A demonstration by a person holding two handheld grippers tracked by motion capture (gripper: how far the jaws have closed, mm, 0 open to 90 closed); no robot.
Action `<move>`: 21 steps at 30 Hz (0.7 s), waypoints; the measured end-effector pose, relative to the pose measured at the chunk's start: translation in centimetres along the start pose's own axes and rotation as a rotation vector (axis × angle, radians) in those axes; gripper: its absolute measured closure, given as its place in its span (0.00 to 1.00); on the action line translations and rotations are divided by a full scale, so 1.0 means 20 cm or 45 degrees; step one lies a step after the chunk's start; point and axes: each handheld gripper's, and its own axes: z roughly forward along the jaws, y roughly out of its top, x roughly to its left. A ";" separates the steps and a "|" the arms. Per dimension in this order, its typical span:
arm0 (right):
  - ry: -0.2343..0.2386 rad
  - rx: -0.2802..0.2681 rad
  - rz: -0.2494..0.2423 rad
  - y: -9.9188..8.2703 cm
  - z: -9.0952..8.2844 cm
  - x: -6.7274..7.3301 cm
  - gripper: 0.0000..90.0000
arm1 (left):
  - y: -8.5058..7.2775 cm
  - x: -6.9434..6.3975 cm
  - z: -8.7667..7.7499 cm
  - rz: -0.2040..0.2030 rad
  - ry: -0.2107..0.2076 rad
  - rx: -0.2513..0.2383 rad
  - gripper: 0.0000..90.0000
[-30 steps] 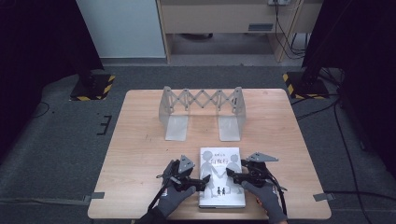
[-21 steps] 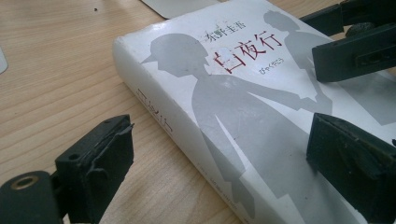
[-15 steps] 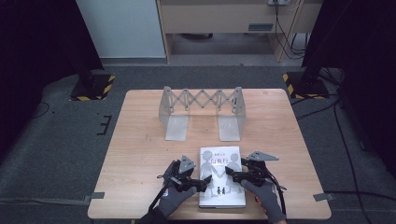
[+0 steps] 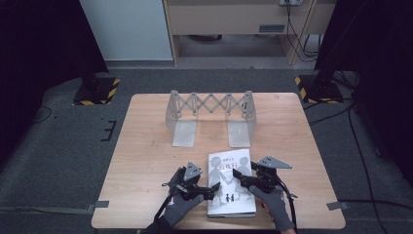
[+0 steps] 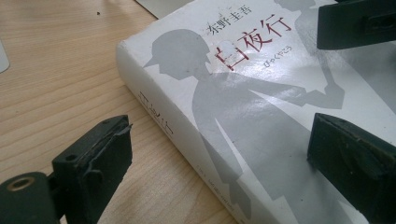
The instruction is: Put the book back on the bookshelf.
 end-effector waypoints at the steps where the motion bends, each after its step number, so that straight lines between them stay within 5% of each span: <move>1: 0.012 0.006 0.008 0.00 0.01 0.00 0.29 | 0.00 0.00 0.00 -0.002 0.000 -0.001 0.06; 21: 0.104 0.069 0.109 -0.02 0.06 0.01 0.38 | -0.01 0.01 0.00 -0.013 -0.002 -0.019 0.04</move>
